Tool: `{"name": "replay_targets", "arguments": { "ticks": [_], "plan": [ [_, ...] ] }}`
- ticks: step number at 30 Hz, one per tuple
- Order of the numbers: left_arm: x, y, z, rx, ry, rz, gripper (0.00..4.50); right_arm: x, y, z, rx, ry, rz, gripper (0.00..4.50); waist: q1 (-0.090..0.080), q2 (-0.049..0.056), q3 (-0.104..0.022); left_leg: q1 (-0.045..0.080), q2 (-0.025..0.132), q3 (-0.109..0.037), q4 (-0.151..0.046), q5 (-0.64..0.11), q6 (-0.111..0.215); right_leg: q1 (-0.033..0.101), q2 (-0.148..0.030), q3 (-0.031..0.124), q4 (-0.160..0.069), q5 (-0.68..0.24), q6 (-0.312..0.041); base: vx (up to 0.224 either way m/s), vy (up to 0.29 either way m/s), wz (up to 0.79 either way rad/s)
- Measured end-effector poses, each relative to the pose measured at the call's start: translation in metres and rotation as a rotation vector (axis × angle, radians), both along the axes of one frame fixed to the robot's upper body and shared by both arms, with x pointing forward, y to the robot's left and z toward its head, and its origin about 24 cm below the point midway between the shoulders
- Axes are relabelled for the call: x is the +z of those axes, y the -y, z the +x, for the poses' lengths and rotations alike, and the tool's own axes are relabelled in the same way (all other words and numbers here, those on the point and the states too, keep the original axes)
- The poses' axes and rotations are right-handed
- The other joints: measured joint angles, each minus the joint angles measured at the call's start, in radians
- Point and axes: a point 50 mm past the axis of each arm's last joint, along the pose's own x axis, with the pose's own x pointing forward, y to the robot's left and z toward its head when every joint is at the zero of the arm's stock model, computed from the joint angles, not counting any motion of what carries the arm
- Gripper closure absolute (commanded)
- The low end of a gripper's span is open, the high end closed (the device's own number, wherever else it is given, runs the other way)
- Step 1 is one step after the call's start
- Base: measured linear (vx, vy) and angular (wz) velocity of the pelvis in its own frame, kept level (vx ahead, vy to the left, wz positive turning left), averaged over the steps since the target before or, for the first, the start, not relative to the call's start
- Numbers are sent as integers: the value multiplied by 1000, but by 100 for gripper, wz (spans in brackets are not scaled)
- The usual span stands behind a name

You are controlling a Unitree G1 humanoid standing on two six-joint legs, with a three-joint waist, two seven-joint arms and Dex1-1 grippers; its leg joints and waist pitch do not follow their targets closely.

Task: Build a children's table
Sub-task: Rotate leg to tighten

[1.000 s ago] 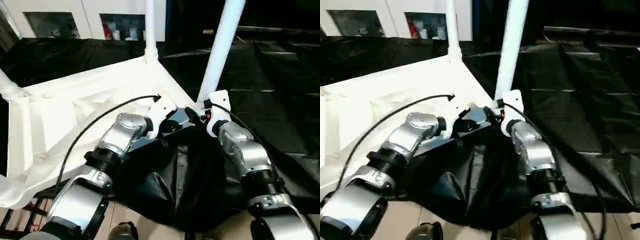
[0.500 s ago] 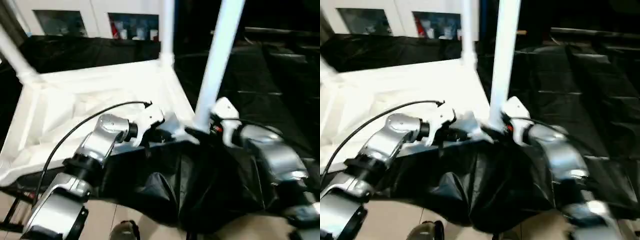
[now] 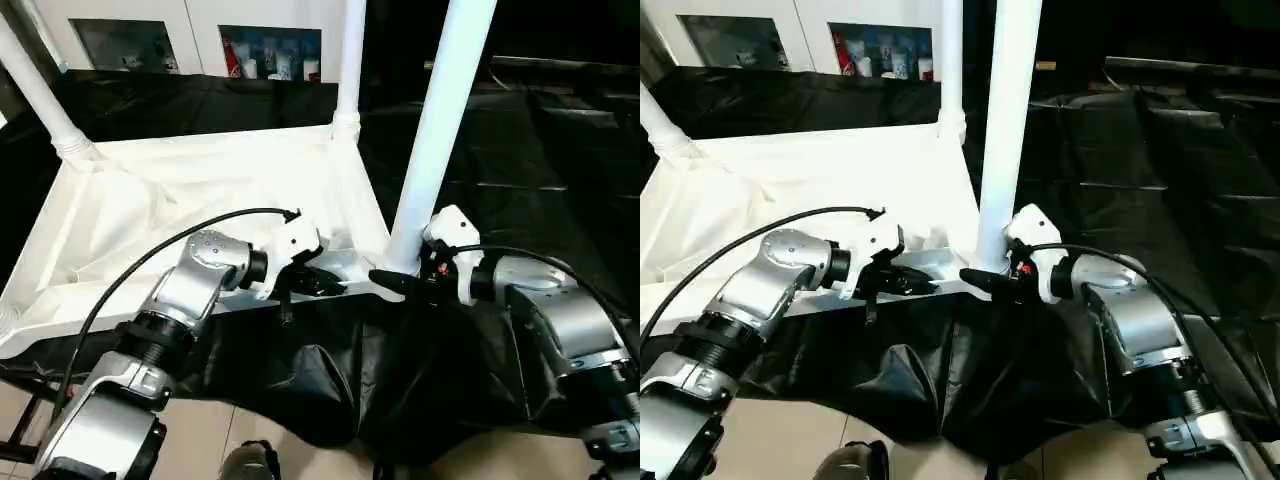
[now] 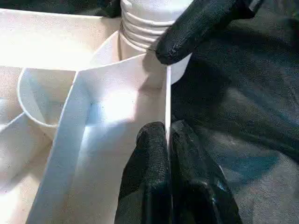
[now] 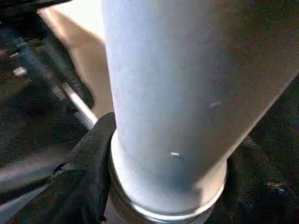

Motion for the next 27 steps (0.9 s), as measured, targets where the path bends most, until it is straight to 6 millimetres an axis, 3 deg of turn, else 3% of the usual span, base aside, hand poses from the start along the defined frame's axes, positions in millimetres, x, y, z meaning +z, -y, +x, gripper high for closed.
{"name": "replay_targets", "arguments": {
  "ticks": [4, 10, 12, 15, 17, 22, 27],
  "plan": [
    [0, 21, 15, 156, 5, -8, 450, -5, -9, 20, -296, 15, 55, 176, -14, 0, 0, -1, -1, 0, 5, 0, 0, 0, 0, 2, 0, 1, 1, 0, 0, 0],
    [0, 44, 25, 297, -4, -24, 450, -9, -24, 38, -575, 39, 105, 177, -17, 1, -1, 0, -1, 0, 3, 0, 0, 1, 0, 2, -1, 3, -2, 0, 0, 0],
    [0, 44, 25, 298, -2, -26, 450, -10, -27, 38, -581, 49, 113, 107, -18, 1, -1, 0, -1, 0, 2, 0, 0, 1, 0, 1, -1, 3, -2, 0, 0, 0],
    [0, 42, 26, 296, 3, -24, 450, -11, -31, 38, -566, 52, 129, 100, -22, 1, 0, 0, -1, 0, 2, 0, 0, 0, 1, 1, -1, 4, -1, 0, 0, 0],
    [0, 38, 26, 281, 4, -25, 450, -10, -32, 38, -543, 54, 130, 63, -27, 1, 0, 0, -1, 0, 2, 0, 0, 0, 1, 1, -1, 4, 0, 0, 0, 0],
    [0, 26, 23, 226, 14, -22, 450, -10, -27, 33, -405, 55, 79, 63, -31, 1, -1, 1, 0, -1, 0, 0, 0, 0, 1, 1, -1, 4, 0, 0, 0, 0],
    [0, 10, 13, 93, 18, -19, 450, -4, -16, 19, -181, 63, 24, 63, -16, 2, -1, 1, 0, -1, -1, 0, 0, 0, 1, 1, -1, 4, 0, 0, 0, 0]
  ]
}}
